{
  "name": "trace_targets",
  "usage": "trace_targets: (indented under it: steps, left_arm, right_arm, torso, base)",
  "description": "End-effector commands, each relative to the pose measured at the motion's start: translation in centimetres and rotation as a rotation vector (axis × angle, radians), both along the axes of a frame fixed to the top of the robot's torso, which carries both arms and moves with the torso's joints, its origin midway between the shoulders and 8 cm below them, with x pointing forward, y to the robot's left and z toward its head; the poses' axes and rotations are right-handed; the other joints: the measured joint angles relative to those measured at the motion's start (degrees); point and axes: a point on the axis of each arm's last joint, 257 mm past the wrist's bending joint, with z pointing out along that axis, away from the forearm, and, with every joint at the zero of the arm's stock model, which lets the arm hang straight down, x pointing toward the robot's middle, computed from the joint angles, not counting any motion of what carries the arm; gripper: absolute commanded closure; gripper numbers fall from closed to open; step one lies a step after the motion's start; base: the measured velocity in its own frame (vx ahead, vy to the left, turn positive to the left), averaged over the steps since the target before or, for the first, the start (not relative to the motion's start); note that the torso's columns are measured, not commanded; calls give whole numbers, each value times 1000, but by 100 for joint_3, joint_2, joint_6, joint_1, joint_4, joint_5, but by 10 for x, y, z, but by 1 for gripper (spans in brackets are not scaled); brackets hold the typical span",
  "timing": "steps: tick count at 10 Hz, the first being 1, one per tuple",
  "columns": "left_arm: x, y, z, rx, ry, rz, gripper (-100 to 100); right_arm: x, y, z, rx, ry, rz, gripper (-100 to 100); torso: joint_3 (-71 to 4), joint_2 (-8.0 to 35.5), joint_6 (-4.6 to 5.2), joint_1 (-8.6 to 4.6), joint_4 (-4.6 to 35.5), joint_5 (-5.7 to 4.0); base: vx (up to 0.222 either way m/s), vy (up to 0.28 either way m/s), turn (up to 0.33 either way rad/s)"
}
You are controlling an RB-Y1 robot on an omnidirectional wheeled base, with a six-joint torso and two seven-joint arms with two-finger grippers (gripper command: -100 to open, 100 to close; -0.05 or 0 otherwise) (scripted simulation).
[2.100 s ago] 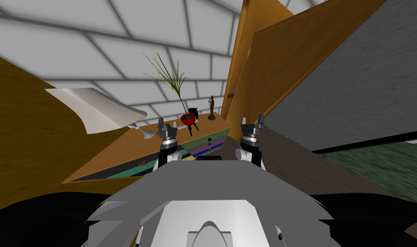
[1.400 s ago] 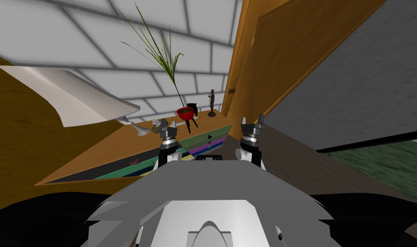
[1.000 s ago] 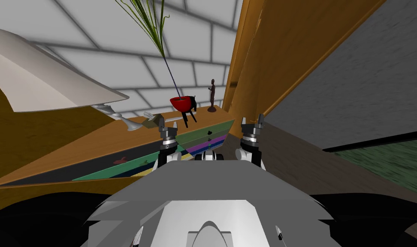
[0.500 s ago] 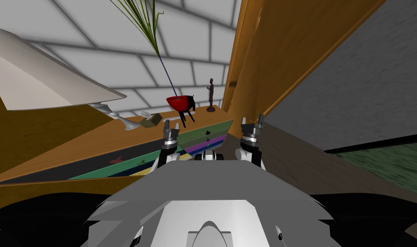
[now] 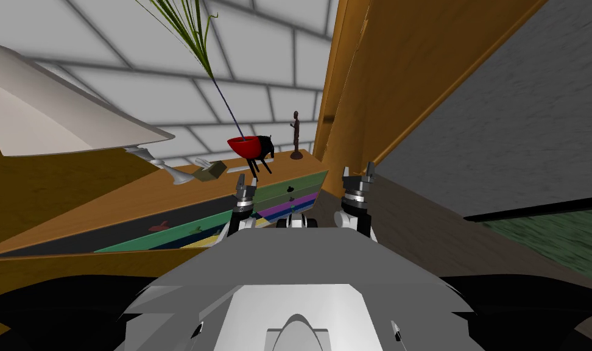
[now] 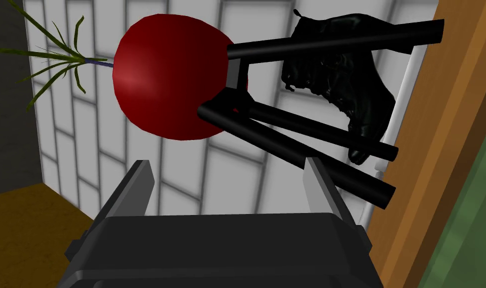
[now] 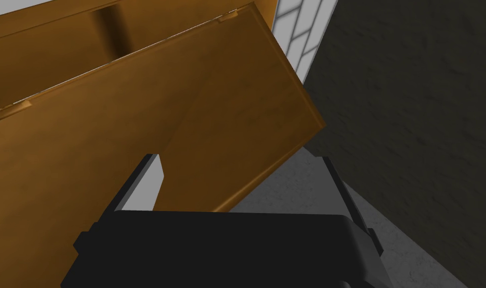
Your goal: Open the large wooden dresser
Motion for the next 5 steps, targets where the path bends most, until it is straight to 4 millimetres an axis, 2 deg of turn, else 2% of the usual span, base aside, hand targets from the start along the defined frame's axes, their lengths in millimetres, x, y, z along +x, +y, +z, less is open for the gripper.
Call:
trace_targets:
  steps: [1,4,5]
  left_arm:
    - [4,3,-19,-9,18,-1,-100]
    - [7,7,-37,-21,32,-1,-100]
    - [7,7,-37,-21,32,-1,-100]
  right_arm:
    - [0,0,0,0,0,0,0]
    - [0,0,0,0,0,0,0]
    - [0,0,0,0,0,0,0]
  torso:
    - [0,0,1,6,0,1]
    - [-10,-38,30,-8,-48,31]
    - [-12,-48,33,-18,-65,41]
  base:
    - [15,-60,30]
    - [13,-49,32]
    - [15,-23,21]
